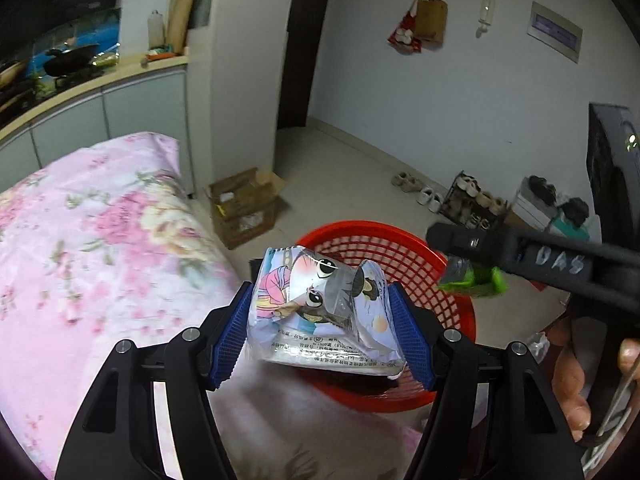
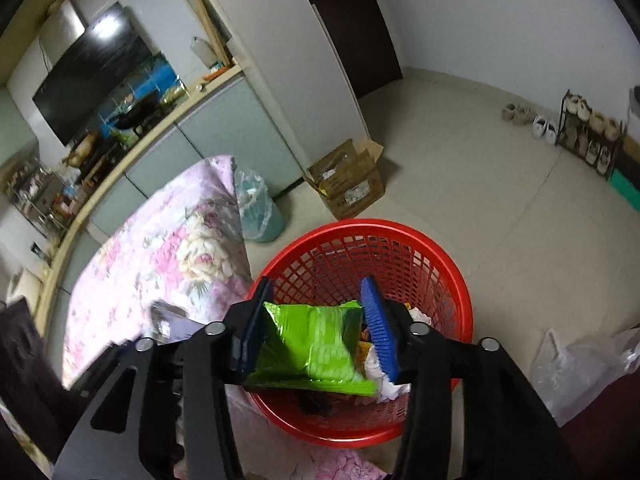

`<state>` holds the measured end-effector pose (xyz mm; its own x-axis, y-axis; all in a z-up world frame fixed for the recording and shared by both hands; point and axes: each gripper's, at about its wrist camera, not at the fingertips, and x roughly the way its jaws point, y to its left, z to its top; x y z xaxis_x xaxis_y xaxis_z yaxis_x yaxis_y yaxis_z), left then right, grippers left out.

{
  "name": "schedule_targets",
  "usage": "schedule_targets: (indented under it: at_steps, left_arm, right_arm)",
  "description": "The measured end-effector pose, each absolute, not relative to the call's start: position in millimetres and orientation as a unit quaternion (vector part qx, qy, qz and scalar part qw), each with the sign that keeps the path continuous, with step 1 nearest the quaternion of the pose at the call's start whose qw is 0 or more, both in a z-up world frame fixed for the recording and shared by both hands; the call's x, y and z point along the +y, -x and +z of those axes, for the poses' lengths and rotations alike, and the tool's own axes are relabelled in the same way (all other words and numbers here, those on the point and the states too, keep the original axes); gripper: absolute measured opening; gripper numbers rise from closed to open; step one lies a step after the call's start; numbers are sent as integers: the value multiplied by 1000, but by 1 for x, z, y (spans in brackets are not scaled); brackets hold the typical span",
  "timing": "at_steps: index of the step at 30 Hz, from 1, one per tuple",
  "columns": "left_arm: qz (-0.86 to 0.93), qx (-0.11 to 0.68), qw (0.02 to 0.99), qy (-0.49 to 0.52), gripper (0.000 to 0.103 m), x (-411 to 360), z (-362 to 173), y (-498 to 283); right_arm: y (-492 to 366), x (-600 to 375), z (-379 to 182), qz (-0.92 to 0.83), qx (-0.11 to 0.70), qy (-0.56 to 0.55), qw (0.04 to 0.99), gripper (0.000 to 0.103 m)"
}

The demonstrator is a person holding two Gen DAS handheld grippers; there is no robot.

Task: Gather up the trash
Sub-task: 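Carry the wrapper and green packet over the red basket with both tools, then open both tools to drop the wrapper and green packet into the basket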

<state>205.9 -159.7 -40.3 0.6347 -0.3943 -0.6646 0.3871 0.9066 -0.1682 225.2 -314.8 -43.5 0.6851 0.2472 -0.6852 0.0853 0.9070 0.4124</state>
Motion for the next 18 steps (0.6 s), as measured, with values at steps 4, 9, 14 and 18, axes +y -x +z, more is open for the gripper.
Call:
schedule_targets:
  at_steps: [4, 9, 14, 18]
  left_arm:
    - [-232, 383, 894, 24, 68, -170, -50, -217]
    - [-232, 376, 897, 26, 79, -175, -51, -218]
    - [-219, 353, 909, 17, 87, -170, -38, -210]
    - [-202, 334, 921, 5, 88, -162, -25, -200]
  right_arm:
    - [-225, -331, -42, 44, 386, -251, 887, 67]
    - [-223, -339, -37, 47, 377, -269, 885, 69]
    - [-219, -344, -29, 45, 364, -267, 891, 73]
    - [-213, -342, -22, 44, 354, -258, 898, 75]
